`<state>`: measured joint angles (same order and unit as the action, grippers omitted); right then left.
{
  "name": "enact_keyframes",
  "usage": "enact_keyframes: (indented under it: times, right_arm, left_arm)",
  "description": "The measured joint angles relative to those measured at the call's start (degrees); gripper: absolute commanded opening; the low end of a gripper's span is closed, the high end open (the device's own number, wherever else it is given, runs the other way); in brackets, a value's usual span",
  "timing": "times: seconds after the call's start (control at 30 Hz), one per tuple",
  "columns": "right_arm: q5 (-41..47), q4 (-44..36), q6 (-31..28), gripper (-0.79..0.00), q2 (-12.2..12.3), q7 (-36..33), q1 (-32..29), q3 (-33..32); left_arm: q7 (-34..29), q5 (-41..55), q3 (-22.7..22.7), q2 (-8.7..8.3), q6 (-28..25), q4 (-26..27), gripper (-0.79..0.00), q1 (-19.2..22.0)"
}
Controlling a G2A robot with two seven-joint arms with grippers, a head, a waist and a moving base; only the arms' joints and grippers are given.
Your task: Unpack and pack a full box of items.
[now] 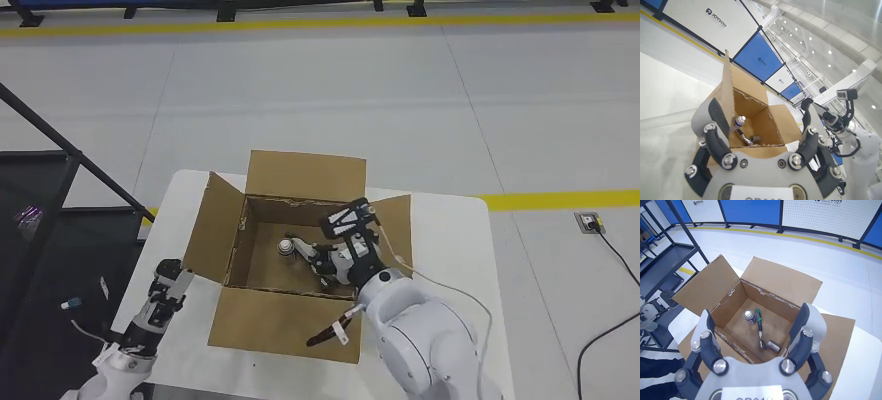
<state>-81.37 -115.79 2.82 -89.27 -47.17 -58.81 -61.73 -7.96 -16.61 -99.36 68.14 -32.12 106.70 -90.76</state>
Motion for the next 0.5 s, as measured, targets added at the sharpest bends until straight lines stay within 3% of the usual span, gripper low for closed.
enact_keyframes:
  times: [0.17,0.37,0.5]
  right_arm:
    - [2.7,-1.4,-0.4,0.000,0.1,1.9,-1.8,-1.7]
    - [15.8,-8.5,-2.5,0.000,1.2,5.6,-9.6,-13.9]
    - [26.0,-8.8,-1.4,0.000,1.9,3.7,-13.2,-24.6]
  left_arm:
    - [-0.3,-2.7,1.6,0.05,-0.3,1.4,0.000,0.5]
    - [-2.1,-5.5,3.8,0.01,-0.2,2.1,0.000,1.8]
    - [-2.8,-7.1,6.6,0.15,1.2,0.7,0.000,4.0]
